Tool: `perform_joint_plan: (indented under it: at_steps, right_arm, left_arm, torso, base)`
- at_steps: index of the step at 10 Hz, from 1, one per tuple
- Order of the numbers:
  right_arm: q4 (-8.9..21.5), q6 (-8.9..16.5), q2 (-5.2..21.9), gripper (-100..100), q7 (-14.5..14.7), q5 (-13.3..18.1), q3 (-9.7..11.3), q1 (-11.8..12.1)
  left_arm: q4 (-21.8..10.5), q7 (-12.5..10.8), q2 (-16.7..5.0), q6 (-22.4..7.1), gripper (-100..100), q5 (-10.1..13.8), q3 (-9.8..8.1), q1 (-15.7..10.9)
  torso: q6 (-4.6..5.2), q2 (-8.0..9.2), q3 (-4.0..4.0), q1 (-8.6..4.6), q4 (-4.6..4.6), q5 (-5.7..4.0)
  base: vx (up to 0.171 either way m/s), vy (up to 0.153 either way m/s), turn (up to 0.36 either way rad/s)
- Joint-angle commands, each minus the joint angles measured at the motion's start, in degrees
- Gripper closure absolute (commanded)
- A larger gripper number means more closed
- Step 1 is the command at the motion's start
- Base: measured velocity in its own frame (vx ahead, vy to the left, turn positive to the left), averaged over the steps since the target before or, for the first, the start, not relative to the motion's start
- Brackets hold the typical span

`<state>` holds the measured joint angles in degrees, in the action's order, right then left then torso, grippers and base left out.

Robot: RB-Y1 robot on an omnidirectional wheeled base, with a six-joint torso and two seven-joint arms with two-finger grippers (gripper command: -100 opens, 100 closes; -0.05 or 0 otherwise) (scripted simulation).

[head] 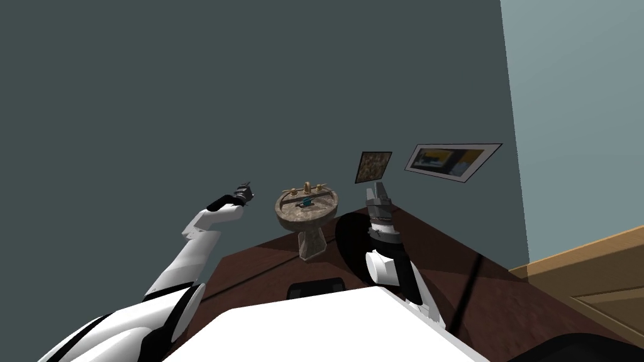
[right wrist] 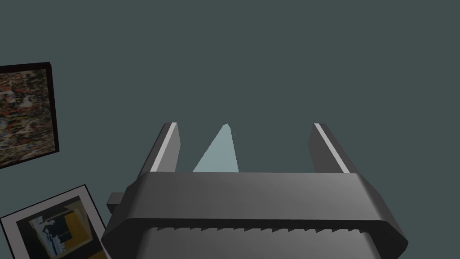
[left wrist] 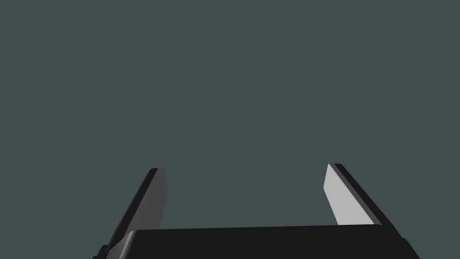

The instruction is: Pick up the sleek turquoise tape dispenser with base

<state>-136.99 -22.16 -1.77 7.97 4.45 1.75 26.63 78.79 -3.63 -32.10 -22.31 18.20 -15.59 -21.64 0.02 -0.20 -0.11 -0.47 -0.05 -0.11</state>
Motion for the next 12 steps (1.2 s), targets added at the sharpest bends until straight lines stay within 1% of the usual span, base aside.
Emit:
perform_joint_plan:
  at_steps: [1, 2, 3, 4, 5, 6, 7, 8, 9, 10, 11, 12]
  right_arm:
    - [0.0, 0.0, 0.0, 0, 0.0, 0.0, 0.0, 0.0]
    - [0.0, 0.0, 0.0, 0, 0.0, 0.0, 0.0, 0.0]
    - [0.0, 0.0, 0.0, 0, 0.0, 0.0, 0.0, 0.0]
    - [0.0, 0.0, 0.0, 0, 0.0, 0.0, 0.0, 0.0]
    - [0.0, 0.0, 0.0, 0, 0.0, 0.0, 0.0, 0.0]
    - [0.0, 0.0, 0.0, 0, 0.0, 0.0, 0.0, 0.0]
    - [0.0, 0.0, 0.0, 0, 0.0, 0.0, 0.0, 0.0]
    - [0.0, 0.0, 0.0, 0, 0.0, 0.0, 0.0, 0.0]
    - [0.0, 0.0, 0.0, 0, 0.0, 0.0, 0.0, 0.0]
    - [0.0, 0.0, 0.0, 0, 0.0, 0.0, 0.0, 0.0]
    - [0.0, 0.0, 0.0, 0, 0.0, 0.0, 0.0, 0.0]
    - [0.0, 0.0, 0.0, 0, 0.0, 0.0, 0.0, 0.0]
  left_arm:
    - [-1.9, -0.5, -0.2, -2.9, -100, -0.1, -0.39, -1.2]
    - [-1.9, -0.5, -0.2, -3.3, -100, -0.1, -0.39, -1.2]
    - [-4.5, -1.3, -0.5, -5.4, -100, -0.3, -1.26, -3.2]
    - [-4.5, -1.3, -0.5, -6.8, -100, -0.3, -1.26, -3.2]
    - [-4.5, -1.3, -0.5, -7.2, -100, -0.3, -1.26, -3.2]
    - [-7.0, -2.1, -0.6, -9.4, -100, -0.7, -2.09, -5.1]
    - [-7.0, -2.1, -0.6, -11.0, -100, -0.7, -2.09, -5.1]
    - [-9.3, -3.0, -0.7, -12.7, -100, -1.2, -2.87, -6.8]
    - [-9.3, -3.0, -0.7, -14.0, -100, -1.2, -2.87, -6.8]
    - [-9.3, -3.0, -0.7, -14.8, -100, -1.2, -2.87, -6.8]
    - [-11.5, -3.8, -0.6, -17.2, -100, -1.7, -3.6, -8.4]
    - [-11.5, -3.8, -0.6, -18.4, -100, -1.7, -3.6, -8.4]
  torso:
    - [0.0, 0.0, 0.0, 0.0, 0.0, 0.0]
    - [0.01, 0.0, -0.01, 0.05, -0.01, 0.01]
    - [0.0, 0.08, 0.04, 0.27, 0.01, 0.05]
    - [-0.01, 0.09, 0.04, 0.19, 0.01, 0.05]
    - [0.0, 0.07, 0.04, 0.12, 0.01, 0.02]
    - [0.0, 0.08, 0.04, 0.27, 0.01, 0.05]
    - [0.0, 0.02, 0.01, 0.16, 0.0, 0.04]
    - [0.0, 0.01, 0.0, 0.15, -0.01, 0.03]
    - [0.01, -0.03, -0.03, 0.0, -0.02, 0.01]
    - [0.0, -0.04, -0.03, 0.0, -0.02, -0.01]
    - [0.0, 0.04, 0.01, 0.21, 0.0, 0.03]
    - [0.0, 0.02, 0.0, 0.14, -0.01, 0.03]
  base:
    - [0.041, -0.108, 0.023]
    - [0.011, -0.039, -0.004]
    - [0.014, -0.078, 0.01]
    - [0.025, -0.099, 0.023]
    - [0.021, -0.046, 0.006]
    - [0.038, -0.085, 0.004]
    - [0.039, -0.089, 0.014]
    - [0.049, -0.128, 0.006]
    - [0.052, -0.126, 0.008]
    - [0.026, -0.056, 0.006]
    - [0.034, -0.089, -0.006]
    - [0.031, -0.093, 0.007]
